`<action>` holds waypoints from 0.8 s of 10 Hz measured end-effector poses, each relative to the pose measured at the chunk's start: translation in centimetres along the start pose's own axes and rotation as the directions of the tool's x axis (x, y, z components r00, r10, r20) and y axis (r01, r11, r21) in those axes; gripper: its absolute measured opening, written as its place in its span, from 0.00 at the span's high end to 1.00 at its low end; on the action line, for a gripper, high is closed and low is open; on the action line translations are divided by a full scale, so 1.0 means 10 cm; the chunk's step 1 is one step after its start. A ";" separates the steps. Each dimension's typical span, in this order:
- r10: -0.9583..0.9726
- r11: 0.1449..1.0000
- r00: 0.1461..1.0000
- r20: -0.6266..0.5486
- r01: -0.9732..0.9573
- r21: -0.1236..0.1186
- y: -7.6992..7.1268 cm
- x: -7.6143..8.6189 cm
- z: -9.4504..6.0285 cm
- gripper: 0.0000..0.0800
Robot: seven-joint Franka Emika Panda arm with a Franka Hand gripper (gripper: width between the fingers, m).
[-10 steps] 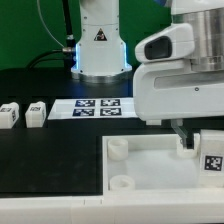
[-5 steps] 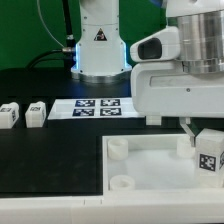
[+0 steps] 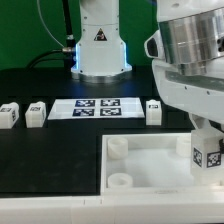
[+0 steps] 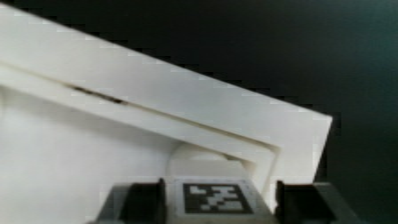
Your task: Assemble one leg
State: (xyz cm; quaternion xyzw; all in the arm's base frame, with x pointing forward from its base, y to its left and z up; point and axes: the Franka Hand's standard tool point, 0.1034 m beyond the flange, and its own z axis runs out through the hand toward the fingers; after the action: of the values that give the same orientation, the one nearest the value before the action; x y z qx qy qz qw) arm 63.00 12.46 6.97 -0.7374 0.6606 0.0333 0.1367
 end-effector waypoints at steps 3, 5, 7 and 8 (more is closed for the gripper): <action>0.078 0.997 0.997 0.011 -0.078 0.002 0.00 -0.01 0.01 0.62; 0.043 0.999 0.999 0.011 -0.043 0.002 0.00 -0.01 0.01 0.35; -0.289 0.956 0.957 0.015 0.289 -0.044 -0.01 0.00 -0.03 0.22; -0.462 0.885 0.887 0.004 0.461 -0.060 -0.05 0.00 -0.05 0.20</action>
Offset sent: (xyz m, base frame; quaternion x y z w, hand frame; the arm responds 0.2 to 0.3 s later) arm 0.0000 0.0000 0.0000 0.0000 0.0000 -0.0899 0.9960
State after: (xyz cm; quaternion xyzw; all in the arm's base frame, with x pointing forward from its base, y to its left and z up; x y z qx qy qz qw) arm 63.47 12.35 7.52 -0.8772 0.4659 0.0154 0.1154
